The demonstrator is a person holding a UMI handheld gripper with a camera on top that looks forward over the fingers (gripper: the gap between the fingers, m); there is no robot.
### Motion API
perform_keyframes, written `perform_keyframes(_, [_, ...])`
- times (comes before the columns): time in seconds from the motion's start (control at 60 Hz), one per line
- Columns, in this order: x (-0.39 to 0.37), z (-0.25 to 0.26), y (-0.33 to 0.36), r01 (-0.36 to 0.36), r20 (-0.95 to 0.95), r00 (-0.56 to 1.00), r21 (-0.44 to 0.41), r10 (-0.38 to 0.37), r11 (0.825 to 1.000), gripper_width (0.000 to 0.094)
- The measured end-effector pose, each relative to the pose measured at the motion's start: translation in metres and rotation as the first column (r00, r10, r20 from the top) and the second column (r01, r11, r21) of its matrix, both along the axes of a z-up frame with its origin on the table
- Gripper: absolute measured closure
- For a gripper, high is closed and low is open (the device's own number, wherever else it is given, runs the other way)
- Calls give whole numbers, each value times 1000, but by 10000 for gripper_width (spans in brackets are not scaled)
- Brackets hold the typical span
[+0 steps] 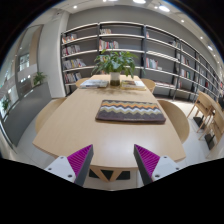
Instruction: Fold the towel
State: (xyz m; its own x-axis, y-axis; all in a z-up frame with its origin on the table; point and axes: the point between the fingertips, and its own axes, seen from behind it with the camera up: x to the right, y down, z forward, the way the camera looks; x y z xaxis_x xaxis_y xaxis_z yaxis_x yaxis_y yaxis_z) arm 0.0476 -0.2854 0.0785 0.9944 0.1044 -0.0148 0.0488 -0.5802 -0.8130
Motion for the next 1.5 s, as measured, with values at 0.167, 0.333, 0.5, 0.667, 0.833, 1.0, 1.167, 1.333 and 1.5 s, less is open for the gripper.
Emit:
perform_keyframes(0.167, [-53,-25,70,-40,21,999,-54,41,998,107])
perform_keyframes(0.333, [-85,-34,169,-29,50,998,-74,33,997,108])
perform_keyframes(0.5, [-95,-41,251,-4,63,998,-83,9,997,122])
perform_keyframes(0.667, [-88,-74,283,9,95,995,-160,7,987,237])
perform_keyframes(0.833, [-75,-86,281,38,105,994,-174,-20,984,548])
perform_keyframes(1.0, [-62,-87,281,-13,171,984,-182,44,983,840])
perform_keyframes(1.167, [-59,-72,280,-55,57,996,-195,67,979,871])
perform_keyframes(1.333, [17,20,289,-35,134,990,-54,42,998,870])
perform_keyframes(1.5, [111,54,289,17,181,983,-8,-15,1000,871])
